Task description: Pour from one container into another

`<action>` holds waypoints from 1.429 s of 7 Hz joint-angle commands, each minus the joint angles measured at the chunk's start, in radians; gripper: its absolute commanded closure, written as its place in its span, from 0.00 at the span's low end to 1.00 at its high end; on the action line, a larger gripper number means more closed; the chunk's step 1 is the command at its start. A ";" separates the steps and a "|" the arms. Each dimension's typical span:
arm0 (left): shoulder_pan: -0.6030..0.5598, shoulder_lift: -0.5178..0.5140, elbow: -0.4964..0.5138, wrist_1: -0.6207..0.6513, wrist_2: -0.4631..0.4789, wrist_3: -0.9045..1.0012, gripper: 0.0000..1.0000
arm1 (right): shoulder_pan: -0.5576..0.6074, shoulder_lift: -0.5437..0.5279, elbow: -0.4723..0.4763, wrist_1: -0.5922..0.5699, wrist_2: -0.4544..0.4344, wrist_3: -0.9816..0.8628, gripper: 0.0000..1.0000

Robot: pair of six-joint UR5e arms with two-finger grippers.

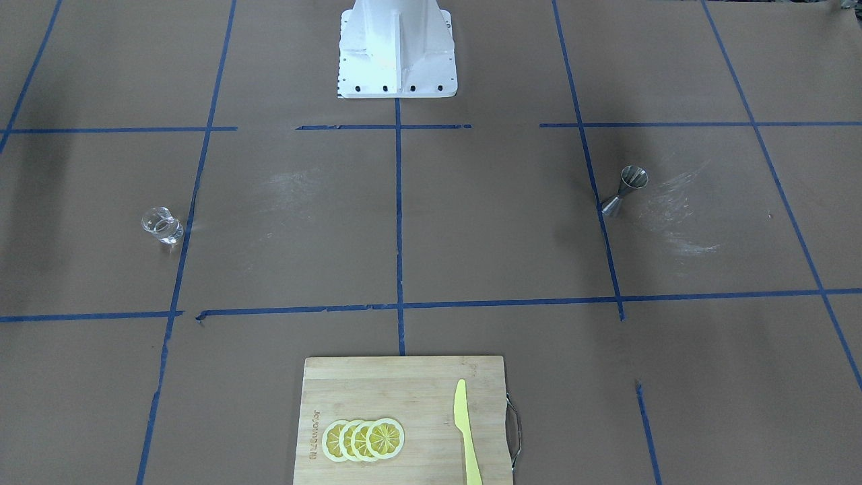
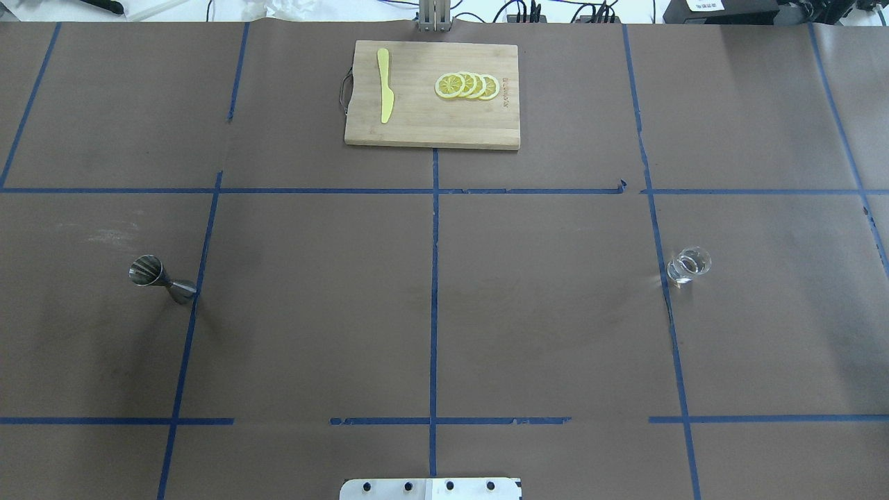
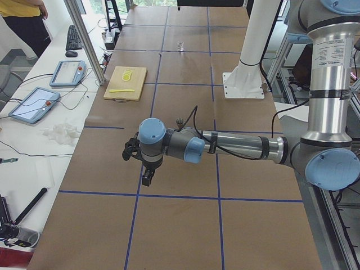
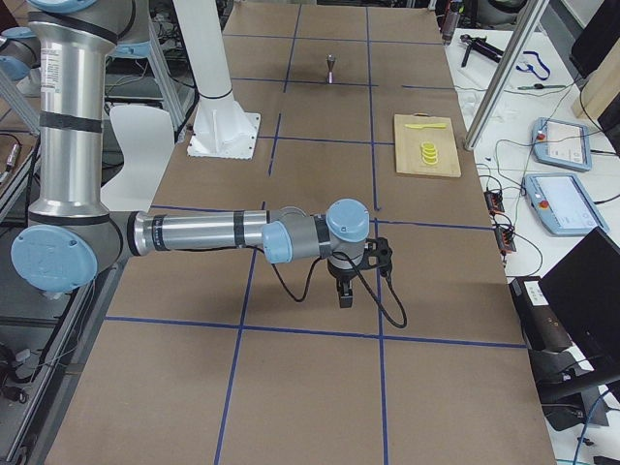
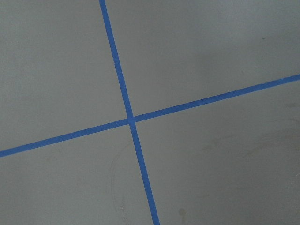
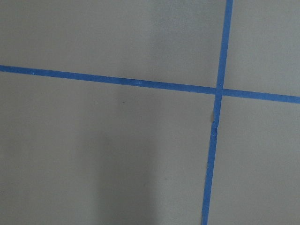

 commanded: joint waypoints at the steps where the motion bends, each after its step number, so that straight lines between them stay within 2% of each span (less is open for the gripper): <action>1: -0.009 0.019 -0.055 0.027 0.002 0.042 0.00 | 0.000 0.002 -0.001 -0.001 -0.001 -0.002 0.00; 5: -0.005 0.044 -0.068 0.011 -0.003 0.051 0.00 | -0.002 0.005 -0.004 -0.001 -0.001 0.005 0.00; 7: 0.021 0.052 -0.054 -0.167 -0.001 0.036 0.00 | -0.002 0.000 0.003 0.001 0.027 0.012 0.00; 8: 0.076 0.050 -0.059 -0.196 -0.003 0.001 0.00 | -0.002 0.002 0.003 0.002 0.035 0.012 0.00; 9: 0.163 0.050 -0.066 -0.312 -0.003 -0.213 0.00 | -0.009 0.002 0.017 0.042 0.032 0.002 0.00; 10: 0.267 0.090 -0.060 -0.588 0.014 -0.442 0.00 | -0.034 -0.010 0.016 0.127 0.037 0.018 0.00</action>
